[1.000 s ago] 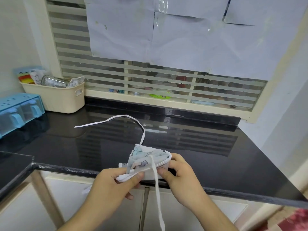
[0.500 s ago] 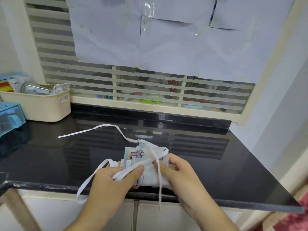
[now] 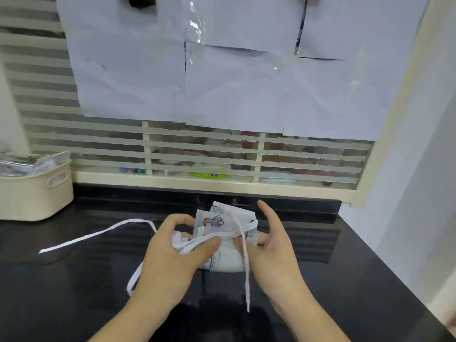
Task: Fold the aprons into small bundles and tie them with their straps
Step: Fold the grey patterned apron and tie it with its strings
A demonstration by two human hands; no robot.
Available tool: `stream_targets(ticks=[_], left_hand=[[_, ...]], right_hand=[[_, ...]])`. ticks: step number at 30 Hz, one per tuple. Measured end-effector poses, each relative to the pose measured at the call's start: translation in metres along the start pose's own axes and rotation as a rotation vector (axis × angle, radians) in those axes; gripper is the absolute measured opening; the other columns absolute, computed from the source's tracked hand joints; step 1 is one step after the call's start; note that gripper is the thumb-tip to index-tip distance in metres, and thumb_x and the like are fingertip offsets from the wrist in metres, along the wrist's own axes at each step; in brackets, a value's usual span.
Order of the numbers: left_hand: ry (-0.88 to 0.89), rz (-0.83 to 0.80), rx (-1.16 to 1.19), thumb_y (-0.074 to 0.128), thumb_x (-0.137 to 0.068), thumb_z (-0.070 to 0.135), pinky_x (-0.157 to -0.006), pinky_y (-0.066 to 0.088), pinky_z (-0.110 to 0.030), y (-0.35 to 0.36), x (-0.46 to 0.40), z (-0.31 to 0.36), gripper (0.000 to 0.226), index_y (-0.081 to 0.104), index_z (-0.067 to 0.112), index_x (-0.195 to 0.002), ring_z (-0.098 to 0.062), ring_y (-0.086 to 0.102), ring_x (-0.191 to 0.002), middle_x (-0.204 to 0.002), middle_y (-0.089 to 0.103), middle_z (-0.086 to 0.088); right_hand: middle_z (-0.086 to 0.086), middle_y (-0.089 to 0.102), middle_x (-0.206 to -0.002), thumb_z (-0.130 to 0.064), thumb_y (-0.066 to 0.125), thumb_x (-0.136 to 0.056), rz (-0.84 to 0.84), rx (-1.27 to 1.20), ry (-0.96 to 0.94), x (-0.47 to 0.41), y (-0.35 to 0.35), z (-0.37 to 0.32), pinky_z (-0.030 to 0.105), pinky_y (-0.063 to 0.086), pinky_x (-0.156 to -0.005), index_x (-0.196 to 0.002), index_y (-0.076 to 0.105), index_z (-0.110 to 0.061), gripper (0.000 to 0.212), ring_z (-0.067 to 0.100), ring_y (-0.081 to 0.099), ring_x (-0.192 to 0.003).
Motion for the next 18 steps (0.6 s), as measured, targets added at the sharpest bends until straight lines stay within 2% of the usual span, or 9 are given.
stream_targets(ticks=[2,4,6,8,10,12,15,16,18], left_hand=[[0.01,-0.04,-0.026,0.091,-0.079,0.023,-0.079,0.063,-0.045,0.007,-0.027,-0.003,0.035,0.069,0.032,-0.104,-0.021,0.077,-0.083,-0.092,0.078,-0.004],[0.004,-0.083,-0.025,0.09,-0.08,0.023,-0.078,0.064,-0.042,0.013,-0.051,-0.007,0.034,0.069,0.034,-0.104,-0.021,0.077,-0.083,-0.095,0.078,-0.004],[-0.005,-0.082,-0.028,0.09,-0.079,0.022,-0.073,0.064,-0.038,0.019,-0.069,-0.016,0.037,0.067,0.035,-0.105,-0.021,0.077,-0.082,-0.098,0.076,-0.004],[-0.047,-0.056,-0.025,0.093,-0.076,0.021,-0.07,0.065,-0.045,0.024,-0.077,-0.031,0.049,0.061,0.037,-0.11,-0.023,0.076,-0.08,-0.1,0.074,-0.005],[-0.1,-0.041,0.019,0.095,-0.072,0.015,-0.062,0.064,-0.045,0.029,-0.084,-0.044,0.065,0.05,0.037,-0.115,-0.024,0.075,-0.074,-0.106,0.07,-0.011],[-0.147,-0.009,0.095,0.095,-0.069,0.011,-0.058,0.063,-0.033,0.03,-0.094,-0.052,0.074,0.042,0.033,-0.115,-0.025,0.076,-0.072,-0.107,0.071,-0.014],[-0.222,0.012,0.364,0.098,-0.06,0.015,-0.077,0.066,-0.042,0.028,-0.105,-0.055,0.09,0.035,0.028,-0.124,-0.034,0.078,-0.083,-0.102,0.079,-0.016],[-0.238,0.004,0.447,0.097,-0.061,0.013,-0.082,0.065,-0.044,0.026,-0.107,-0.056,0.091,0.034,0.025,-0.125,-0.037,0.077,-0.089,-0.105,0.078,-0.02],[-0.261,-0.042,0.59,0.086,-0.069,0.007,-0.083,0.065,-0.041,0.026,-0.106,-0.056,0.068,0.04,0.016,-0.119,-0.037,0.076,-0.1,-0.112,0.075,-0.027]], right_hand=[[-0.001,0.081,-0.097,-0.013,0.076,-0.094,-0.036,0.017,0.042,-0.029,-0.006,0.002,0.039,0.063,-0.086,-0.136,0.052,-0.041,0.056,0.013,0.078,-0.092],[0.0,0.08,-0.104,-0.018,0.081,-0.09,-0.077,-0.001,0.085,-0.058,-0.011,0.004,0.044,0.063,-0.09,-0.123,0.066,-0.028,0.038,0.017,0.077,-0.097],[0.003,0.08,-0.105,-0.019,0.082,-0.09,-0.062,-0.04,0.1,-0.077,-0.011,0.014,0.049,0.062,-0.09,-0.114,0.07,-0.022,0.027,0.022,0.077,-0.098],[0.005,0.079,-0.102,-0.013,0.079,-0.091,-0.011,-0.078,0.09,-0.089,-0.007,0.032,0.052,0.063,-0.088,-0.107,0.071,-0.023,0.02,0.024,0.078,-0.095],[0.007,0.079,-0.099,-0.006,0.078,-0.089,0.056,-0.091,0.072,-0.098,-0.004,0.046,0.053,0.064,-0.084,-0.1,0.071,-0.025,0.023,0.025,0.078,-0.092],[0.007,0.079,-0.099,-0.005,0.08,-0.087,0.122,-0.108,0.044,-0.11,-0.01,0.055,0.05,0.065,-0.081,-0.103,0.07,-0.024,0.026,0.027,0.078,-0.091],[0.003,0.078,-0.106,-0.002,0.078,-0.089,0.218,-0.246,0.068,-0.118,-0.025,0.06,0.049,0.065,-0.08,-0.115,0.068,-0.027,0.037,0.025,0.078,-0.095],[0.003,0.078,-0.109,-0.002,0.078,-0.09,0.245,-0.291,0.089,-0.119,-0.029,0.062,0.049,0.064,-0.082,-0.12,0.066,-0.027,0.041,0.025,0.078,-0.097],[0.006,0.078,-0.113,-0.004,0.077,-0.091,0.267,-0.372,0.117,-0.12,-0.031,0.065,0.05,0.062,-0.087,-0.126,0.064,-0.022,0.042,0.027,0.078,-0.099]])
Point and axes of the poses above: each hand's wrist, its own x-axis away from the middle knuckle, its own y-axis out of the palm, z = x × y, the point moved 1 cm from there along -x, towards the middle knuckle
